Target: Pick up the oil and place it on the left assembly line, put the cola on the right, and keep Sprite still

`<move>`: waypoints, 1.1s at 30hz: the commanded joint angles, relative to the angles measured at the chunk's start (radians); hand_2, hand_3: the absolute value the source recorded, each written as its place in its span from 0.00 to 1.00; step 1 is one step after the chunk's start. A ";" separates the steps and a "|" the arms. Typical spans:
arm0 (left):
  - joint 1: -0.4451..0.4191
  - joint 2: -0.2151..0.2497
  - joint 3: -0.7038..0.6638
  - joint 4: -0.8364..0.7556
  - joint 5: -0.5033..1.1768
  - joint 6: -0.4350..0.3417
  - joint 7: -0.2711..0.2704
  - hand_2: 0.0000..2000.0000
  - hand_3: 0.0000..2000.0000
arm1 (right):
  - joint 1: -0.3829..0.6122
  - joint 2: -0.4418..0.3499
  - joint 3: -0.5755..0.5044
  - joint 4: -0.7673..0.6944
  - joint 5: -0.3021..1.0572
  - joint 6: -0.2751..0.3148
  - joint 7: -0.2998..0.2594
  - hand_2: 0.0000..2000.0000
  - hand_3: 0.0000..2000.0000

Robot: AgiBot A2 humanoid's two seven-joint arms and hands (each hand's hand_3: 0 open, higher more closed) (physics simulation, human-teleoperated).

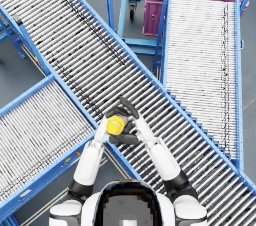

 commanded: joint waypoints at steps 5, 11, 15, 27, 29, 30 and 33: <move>-0.066 -0.008 -0.313 -0.019 0.000 -0.003 0.000 1.00 1.00 | -0.035 0.016 -0.169 0.105 0.000 0.002 0.000 0.00 0.00; -0.130 0.018 -0.586 0.068 -0.001 -0.020 0.001 1.00 1.00 | -0.066 0.024 -0.198 0.085 0.000 0.002 0.000 0.00 0.00; -0.153 0.028 -0.717 0.135 -0.001 -0.019 0.001 1.00 1.00 | -0.050 0.005 -0.182 0.066 0.000 0.002 0.000 0.00 0.00; -0.138 -0.029 -1.035 0.157 -0.001 0.054 -0.001 0.00 0.00 | -0.054 -0.017 -0.180 0.050 0.000 0.002 0.000 0.00 0.00; -0.119 -0.067 -1.077 0.152 -0.001 0.060 -0.001 0.00 0.00 | -0.052 -0.022 -0.192 0.048 0.000 0.002 0.000 0.00 0.00; -0.112 -0.081 -1.087 0.144 -0.001 0.062 -0.001 0.00 0.00 | -0.052 -0.023 -0.193 0.048 0.000 0.002 0.000 0.00 0.00; -0.117 -0.072 -1.019 0.083 -0.002 0.065 -0.001 0.00 0.00 | -0.061 -0.023 -0.235 0.047 0.000 0.002 0.000 0.00 0.00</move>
